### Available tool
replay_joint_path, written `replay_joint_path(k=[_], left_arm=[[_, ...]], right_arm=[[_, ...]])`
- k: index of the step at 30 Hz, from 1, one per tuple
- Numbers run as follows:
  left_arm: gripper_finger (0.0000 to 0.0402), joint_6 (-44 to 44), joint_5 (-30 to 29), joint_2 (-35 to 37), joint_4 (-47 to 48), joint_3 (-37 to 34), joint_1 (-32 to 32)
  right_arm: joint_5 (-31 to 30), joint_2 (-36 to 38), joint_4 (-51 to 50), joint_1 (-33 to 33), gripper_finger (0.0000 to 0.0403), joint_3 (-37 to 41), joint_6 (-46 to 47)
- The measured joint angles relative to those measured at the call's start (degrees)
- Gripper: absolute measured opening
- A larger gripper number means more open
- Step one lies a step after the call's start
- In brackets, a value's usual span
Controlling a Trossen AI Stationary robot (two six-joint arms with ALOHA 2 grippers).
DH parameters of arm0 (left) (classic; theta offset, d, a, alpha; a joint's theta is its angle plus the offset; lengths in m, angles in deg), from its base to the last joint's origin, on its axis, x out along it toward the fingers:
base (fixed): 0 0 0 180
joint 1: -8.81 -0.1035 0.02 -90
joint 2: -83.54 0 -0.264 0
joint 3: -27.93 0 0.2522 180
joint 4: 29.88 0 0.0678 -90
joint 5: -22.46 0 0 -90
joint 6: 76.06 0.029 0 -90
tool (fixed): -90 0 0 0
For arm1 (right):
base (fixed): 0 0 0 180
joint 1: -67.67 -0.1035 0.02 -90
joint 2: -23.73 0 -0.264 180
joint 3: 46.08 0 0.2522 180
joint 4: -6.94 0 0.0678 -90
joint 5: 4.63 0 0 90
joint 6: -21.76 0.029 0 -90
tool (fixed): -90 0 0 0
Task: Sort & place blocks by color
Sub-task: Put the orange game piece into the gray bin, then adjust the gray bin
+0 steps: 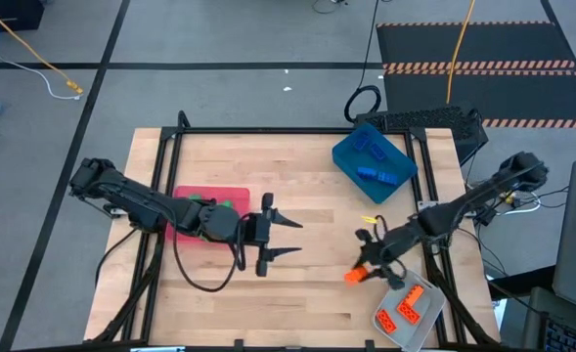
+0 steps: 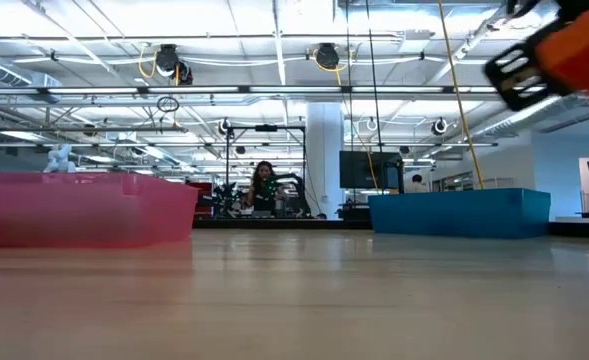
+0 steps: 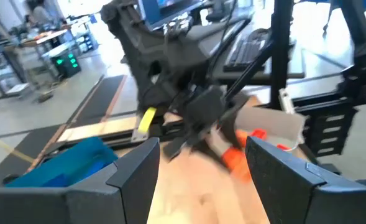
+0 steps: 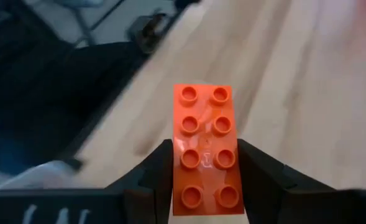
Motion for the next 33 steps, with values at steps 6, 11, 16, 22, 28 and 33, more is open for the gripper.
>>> replay_joint_path(k=[6,11,16,22,28,33], left_arm=[[0.0241,0.0,-1.1,0.0,0.5,0.0,-0.2],[0.0241,-0.3,-1.1,0.0,1.0,0.0,-0.2],[0.0241,-0.4,-1.2,0.0,1.2,0.0,-0.2],[0.0241,-1.4,-1.2,0.0,1.9,0.0,-0.6],[0.0241,-2.5,-1.2,0.0,3.6,0.0,-0.6],[0.0241,-2.7,-1.2,0.0,3.9,0.0,-0.6]], right_arm=[[2.5,6.1,-14.2,-6.3,0.0129,0.0,10.5],[6.5,6.9,-20.2,-11.3,0.0129,0.0,18.3],[10.8,6.8,-20.5,-14.5,0.0129,0.0,27.1],[9.5,6.4,-23.4,-17.7,0.0129,0.0,29.4],[8.4,5.5,-26.6,-18.0,0.0157,0.0,32.6],[7.2,5.6,-26.6,-17.9,0.0285,0.6,35.1]])
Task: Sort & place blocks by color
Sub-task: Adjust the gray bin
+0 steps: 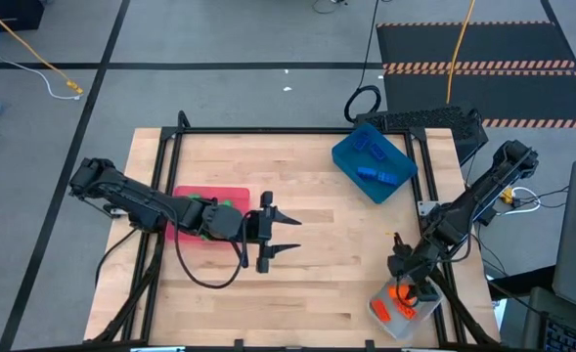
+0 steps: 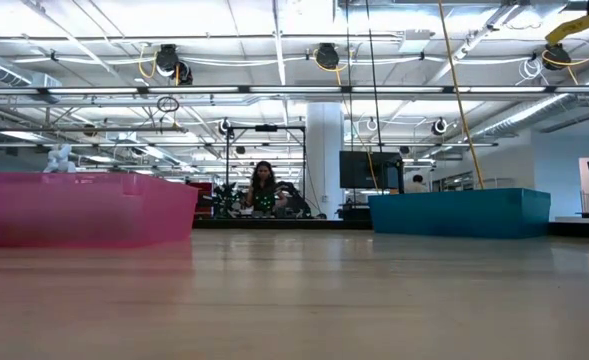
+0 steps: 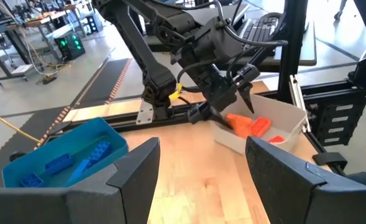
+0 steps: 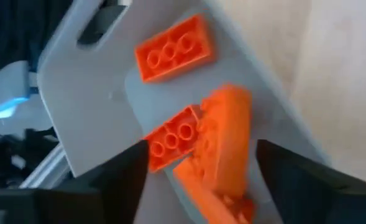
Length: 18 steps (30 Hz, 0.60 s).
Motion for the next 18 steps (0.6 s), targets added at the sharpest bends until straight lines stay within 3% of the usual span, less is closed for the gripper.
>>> replay_joint_path(k=[3,6,14,18], left_arm=[[0.0241,0.0,0.0,0.0,0.1,0.0,0.0],[0.0241,-0.2,0.0,0.0,0.1,0.0,0.0],[0.0241,-0.2,0.0,0.0,0.1,0.0,0.0],[0.0241,-0.3,0.0,0.0,0.1,0.0,0.0]], right_arm=[[-0.8,0.0,-0.1,0.0,0.0328,0.5,1.5],[-0.8,0.0,0.1,0.0,0.0341,0.6,2.6],[1.6,0.0,3.8,-1.6,0.0313,0.7,2.7],[5.9,0.0,4.9,-2.8,0.0294,0.8,5.8]])
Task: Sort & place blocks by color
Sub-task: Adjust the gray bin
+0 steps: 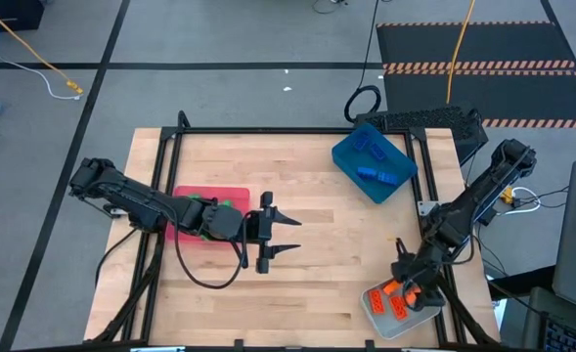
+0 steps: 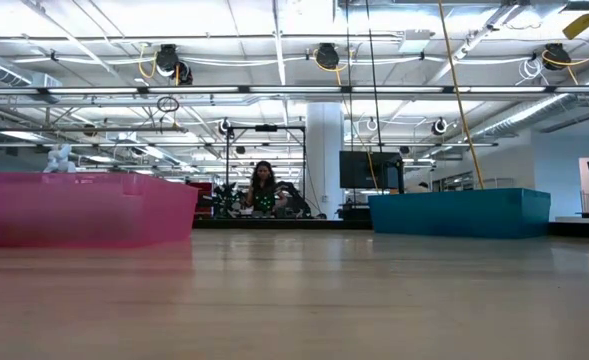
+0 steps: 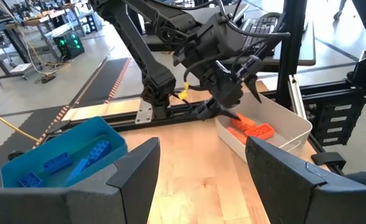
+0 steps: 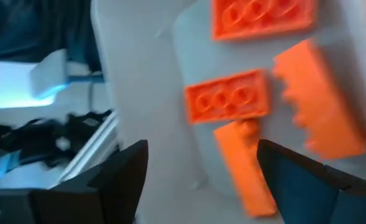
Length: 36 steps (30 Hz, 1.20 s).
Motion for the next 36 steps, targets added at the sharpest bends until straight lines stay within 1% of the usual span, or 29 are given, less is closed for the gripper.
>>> replay_joint_path(k=[5,7,11,14,17,20,23,26,30,32,36], left_arm=[[0.0241,-0.1,0.0,0.0,0.0,0.0,0.0],[0.0241,-0.1,0.0,0.0,0.0,0.0,0.0],[0.0241,0.0,0.0,0.0,0.0,0.0,0.0],[0.0241,0.1,0.0,0.0,0.0,0.0,0.0],[0.0241,0.1,0.0,0.0,0.0,0.0,0.0],[0.0241,0.1,0.0,0.0,0.0,0.0,0.0],[0.0241,0.2,0.0,0.0,0.0,0.0,0.0],[0.0241,0.9,0.0,0.0,0.0,0.0,0.0],[0.0241,1.2,0.0,0.0,0.0,0.0,0.0],[0.0241,1.2,0.0,0.0,0.0,0.0,-0.1],[0.0241,1.2,-0.1,0.0,0.0,0.0,-0.1]], right_arm=[[7.2,0.4,3.8,0.3,0.0279,0.0,4.1],[8.5,1.0,5.7,1.1,0.0276,0.0,4.1],[8.2,3.5,9.7,2.7,0.0274,0.0,0.5],[5.4,5.7,12.4,4.9,0.0274,0.0,-5.3],[-0.9,7.7,12.0,7.8,0.0274,0.0,-13.1],[-8.4,8.1,8.0,11.1,0.0274,-0.1,-21.4],[-11.4,5.5,2.0,14.5,0.0274,-0.1,-27.4],[-11.4,0.0,-0.5,16.3,0.0274,0.0,-32.1],[-11.5,-7.5,6.4,17.5,0.0274,0.0,-37.3],[-13.2,-10.3,10.4,17.9,0.0274,-0.1,-38.7],[-14.4,-12.9,14.0,18.9,0.0274,-0.1,-41.0]])
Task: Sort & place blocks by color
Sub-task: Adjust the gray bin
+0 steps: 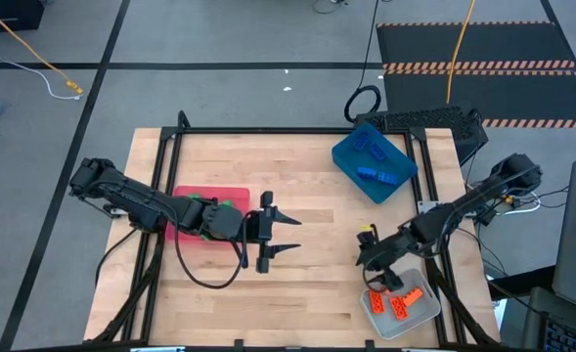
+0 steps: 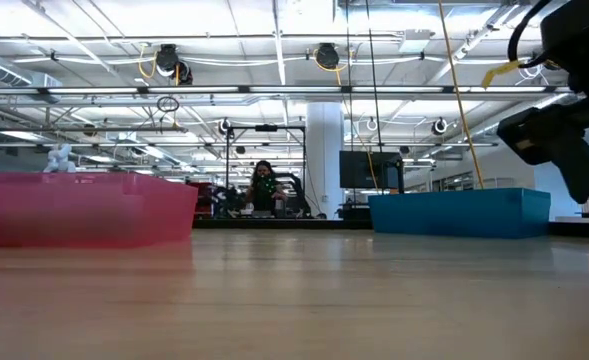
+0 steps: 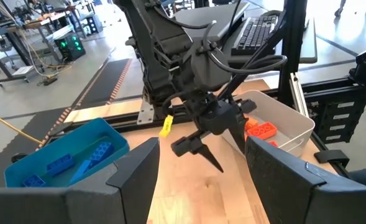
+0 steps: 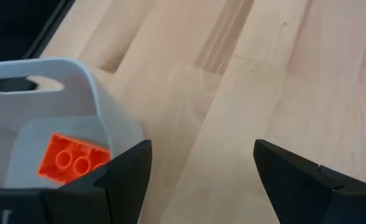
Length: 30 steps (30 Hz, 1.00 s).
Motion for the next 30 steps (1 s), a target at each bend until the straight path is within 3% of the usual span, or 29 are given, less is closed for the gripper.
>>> replay_joint_path(k=[6,13,21,26,30], left_arm=[[0.0241,-0.1,0.0,0.0,0.4,0.0,0.0],[0.0241,-0.2,0.0,0.0,0.5,0.0,0.0],[0.0241,-0.3,-0.1,0.0,0.9,0.0,0.0],[0.0241,-0.3,-0.1,0.0,0.9,0.0,0.0],[0.0241,-0.4,-0.1,0.0,0.9,0.0,-0.3]], right_arm=[[-0.5,-0.6,0.0,1.2,0.0268,0.0,-0.8],[10.6,-2.7,-0.7,-2.6,0.0206,-0.1,-5.6],[15.6,-3.0,-5.8,-7.6,0.0169,-0.1,-1.0],[14.7,-3.0,-10.7,-8.7,0.0167,-0.1,0.3],[9.3,-2.9,-11.2,-8.6,0.0166,-0.1,-0.5]])
